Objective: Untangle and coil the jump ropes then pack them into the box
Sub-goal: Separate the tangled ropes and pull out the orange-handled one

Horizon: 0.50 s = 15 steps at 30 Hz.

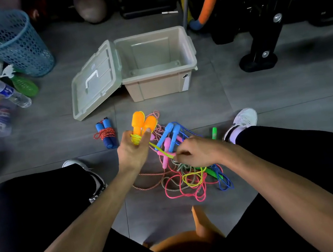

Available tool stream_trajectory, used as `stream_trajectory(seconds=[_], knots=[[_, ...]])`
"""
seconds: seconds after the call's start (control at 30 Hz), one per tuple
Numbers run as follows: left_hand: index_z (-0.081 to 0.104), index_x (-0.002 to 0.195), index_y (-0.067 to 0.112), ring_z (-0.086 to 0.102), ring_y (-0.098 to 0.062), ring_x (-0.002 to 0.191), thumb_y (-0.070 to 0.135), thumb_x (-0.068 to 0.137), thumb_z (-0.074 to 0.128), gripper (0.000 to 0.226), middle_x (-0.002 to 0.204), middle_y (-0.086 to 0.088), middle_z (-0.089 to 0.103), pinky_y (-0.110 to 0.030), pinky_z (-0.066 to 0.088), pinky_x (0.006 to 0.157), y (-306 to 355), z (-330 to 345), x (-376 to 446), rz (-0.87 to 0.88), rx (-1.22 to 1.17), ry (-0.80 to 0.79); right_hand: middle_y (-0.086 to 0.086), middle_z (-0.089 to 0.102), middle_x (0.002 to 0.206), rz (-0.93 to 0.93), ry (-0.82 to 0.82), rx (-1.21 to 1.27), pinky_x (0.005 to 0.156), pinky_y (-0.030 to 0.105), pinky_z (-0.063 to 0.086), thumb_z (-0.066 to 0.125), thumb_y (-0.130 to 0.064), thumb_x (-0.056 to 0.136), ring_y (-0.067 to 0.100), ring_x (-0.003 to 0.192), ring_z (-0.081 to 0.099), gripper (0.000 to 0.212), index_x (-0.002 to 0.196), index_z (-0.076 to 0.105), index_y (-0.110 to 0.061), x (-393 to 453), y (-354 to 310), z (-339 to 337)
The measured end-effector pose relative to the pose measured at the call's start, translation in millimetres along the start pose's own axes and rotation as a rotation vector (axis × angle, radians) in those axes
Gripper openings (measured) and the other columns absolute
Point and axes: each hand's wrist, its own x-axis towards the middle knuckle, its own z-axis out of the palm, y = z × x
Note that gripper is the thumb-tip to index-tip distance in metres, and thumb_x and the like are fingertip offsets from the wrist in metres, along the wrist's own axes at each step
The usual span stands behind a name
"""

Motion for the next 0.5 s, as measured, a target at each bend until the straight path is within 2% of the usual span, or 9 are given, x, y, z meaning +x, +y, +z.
stream_trajectory(seconds=[0.07, 0.17, 0.27, 0.33, 0.4, 0.47, 0.5], knots=[[0.050, 0.099, 0.014, 0.055, -0.014, 0.064, 0.054, 0.089, 0.058, 0.042, 0.074, 0.002, 0.057, -0.026, 0.040, 0.055, -4.1, -0.4, 1.2, 0.015, 0.049, -0.046, -0.007, 0.047, 0.056, -0.011, 0.062, -0.004, 0.051, 0.032, 0.035, 0.050, -0.031, 0.098, 0.010, 0.050, 0.042, 0.041, 0.057, 0.052, -0.037, -2.1, -3.2, -3.9], [0.047, 0.110, 0.016, 0.056, -0.015, 0.063, 0.060, 0.090, 0.049, 0.048, 0.075, -0.001, 0.060, -0.028, 0.041, 0.056, -7.3, 2.3, -5.4, 0.121, 0.200, -0.178, -0.009, 0.045, 0.062, -0.011, 0.166, -0.075, 0.057, 0.032, 0.031, 0.048, -0.025, 0.098, 0.006, 0.055, 0.040, 0.036, 0.063, 0.041, -0.032, -2.7, 1.2, -19.3], [0.041, 0.124, 0.015, 0.061, -0.032, 0.071, 0.067, 0.089, 0.023, 0.065, 0.081, -0.011, 0.062, -0.036, 0.047, 0.061, -10.1, 9.2, -16.6, 0.346, 0.536, -0.201, -0.008, 0.044, 0.064, -0.019, 0.174, -0.106, 0.059, 0.034, 0.034, 0.049, -0.026, 0.098, 0.008, 0.058, 0.040, 0.027, 0.072, 0.046, -0.024, -3.2, 6.9, -26.1], [0.040, 0.126, 0.017, 0.062, -0.033, 0.073, 0.070, 0.087, 0.007, 0.074, 0.083, -0.011, 0.063, -0.040, 0.052, 0.066, -11.0, 14.1, -25.4, 0.425, 0.620, -0.225, -0.008, 0.048, 0.069, -0.027, 0.135, -0.108, 0.061, 0.034, 0.039, 0.049, -0.029, 0.099, 0.012, 0.063, 0.046, 0.021, 0.078, 0.051, -0.024, -3.3, 5.7, -20.7], [0.041, 0.125, 0.021, 0.061, -0.030, 0.069, 0.075, 0.084, -0.006, 0.082, 0.076, -0.006, 0.059, -0.042, 0.053, 0.065, -12.8, 16.2, -31.3, 0.490, 0.658, -0.269, -0.006, 0.055, 0.080, -0.032, 0.096, -0.118, 0.066, 0.033, 0.045, 0.046, -0.032, 0.100, 0.016, 0.075, 0.056, 0.016, 0.094, 0.059, -0.023, -3.5, 1.7, -15.3], [0.041, 0.123, 0.022, 0.061, -0.029, 0.067, 0.074, 0.083, -0.005, 0.080, 0.073, -0.005, 0.056, -0.040, 0.053, 0.063, -13.8, 16.8, -32.8, 0.571, 0.683, -0.315, -0.003, 0.052, 0.087, -0.026, 0.120, -0.139, 0.066, 0.033, 0.041, 0.046, -0.031, 0.100, 0.021, 0.080, 0.054, 0.019, 0.104, 0.062, -0.020, -3.1, 1.8, -16.8], [0.040, 0.126, 0.021, 0.061, -0.030, 0.069, 0.072, 0.086, 0.002, 0.075, 0.077, -0.006, 0.058, -0.039, 0.052, 0.063, -12.3, 16.6, -33.1, 0.609, 0.710, -0.325, -0.002, 0.050, 0.087, -0.030, 0.153, -0.144, 0.066, 0.032, 0.037, 0.047, -0.031, 0.099, 0.022, 0.080, 0.050, 0.021, 0.105, 0.063, -0.019, -2.8, 2.8, -19.5]])
